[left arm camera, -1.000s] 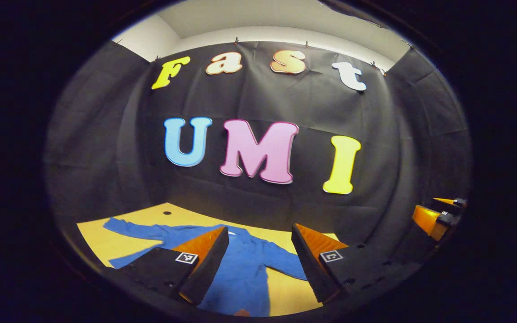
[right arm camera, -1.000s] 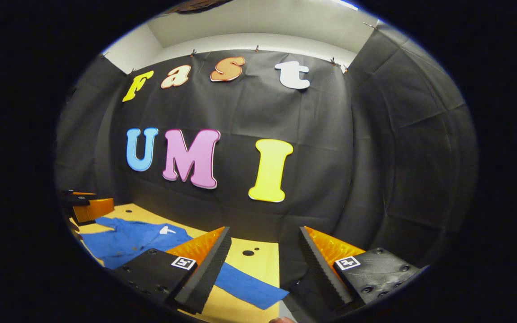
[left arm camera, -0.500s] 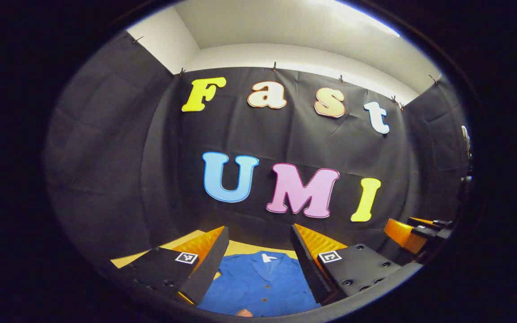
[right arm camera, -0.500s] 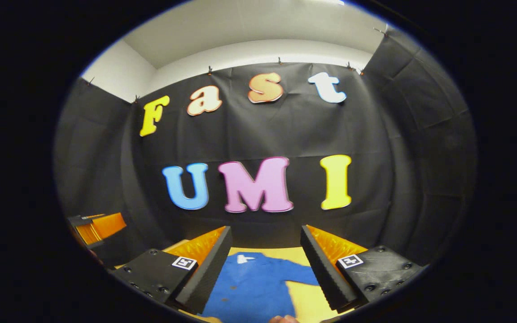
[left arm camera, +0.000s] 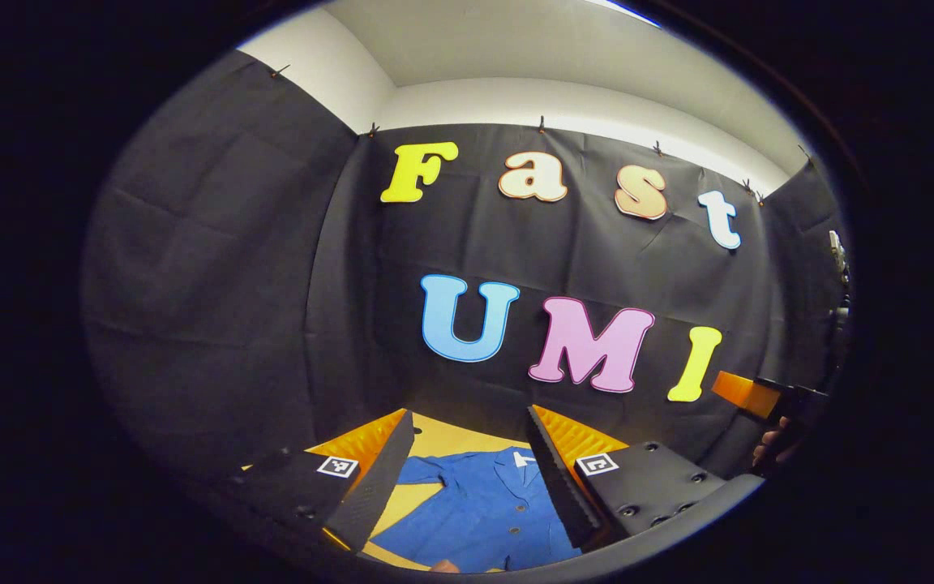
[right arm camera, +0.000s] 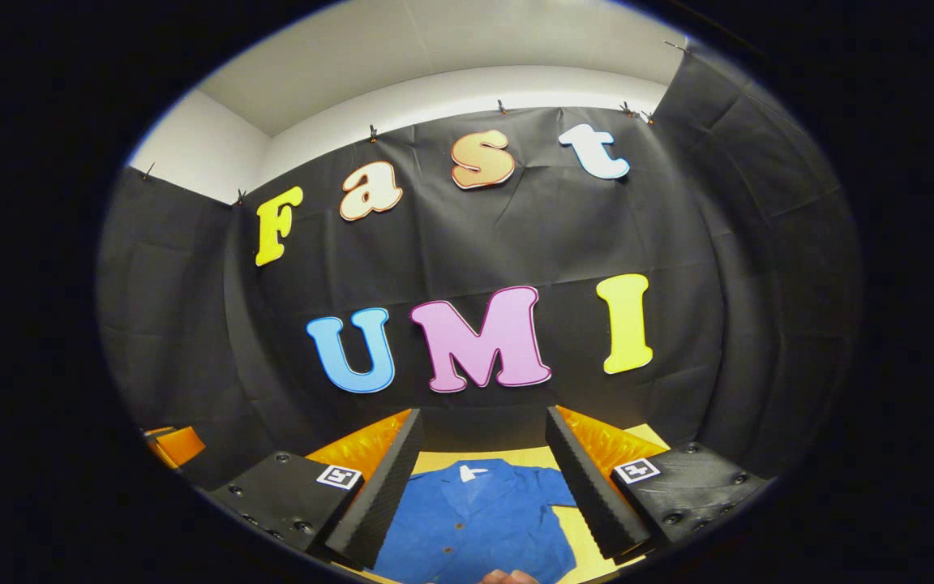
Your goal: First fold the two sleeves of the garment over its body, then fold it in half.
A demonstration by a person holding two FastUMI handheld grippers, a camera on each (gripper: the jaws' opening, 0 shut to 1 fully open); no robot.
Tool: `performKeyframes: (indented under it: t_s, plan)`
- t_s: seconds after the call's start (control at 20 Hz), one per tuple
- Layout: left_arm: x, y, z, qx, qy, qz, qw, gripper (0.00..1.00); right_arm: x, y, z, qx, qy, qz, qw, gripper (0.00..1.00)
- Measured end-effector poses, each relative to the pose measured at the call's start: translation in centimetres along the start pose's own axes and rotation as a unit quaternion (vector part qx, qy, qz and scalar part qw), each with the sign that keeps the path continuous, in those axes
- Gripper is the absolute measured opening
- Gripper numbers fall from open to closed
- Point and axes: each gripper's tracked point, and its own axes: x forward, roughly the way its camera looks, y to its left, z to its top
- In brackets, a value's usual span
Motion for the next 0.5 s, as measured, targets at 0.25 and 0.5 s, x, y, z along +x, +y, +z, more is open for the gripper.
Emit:
performKeyframes:
  t_s: [0.25,0.5]
  plan:
    - [-1.1,-2.6,-0.5,-0.013,0.004,-0.014,1.0,0.8,-1.8,1.4,-0.2,-0.033,-0.002,0.032,0.999,0.87]
    - [-1.5,-2.4,-0.1,0.007,-0.004,-0.001,1.0,0.8,-1.3,-0.1,0.7,-0.068,-0.021,0.022,0.997,0.96]
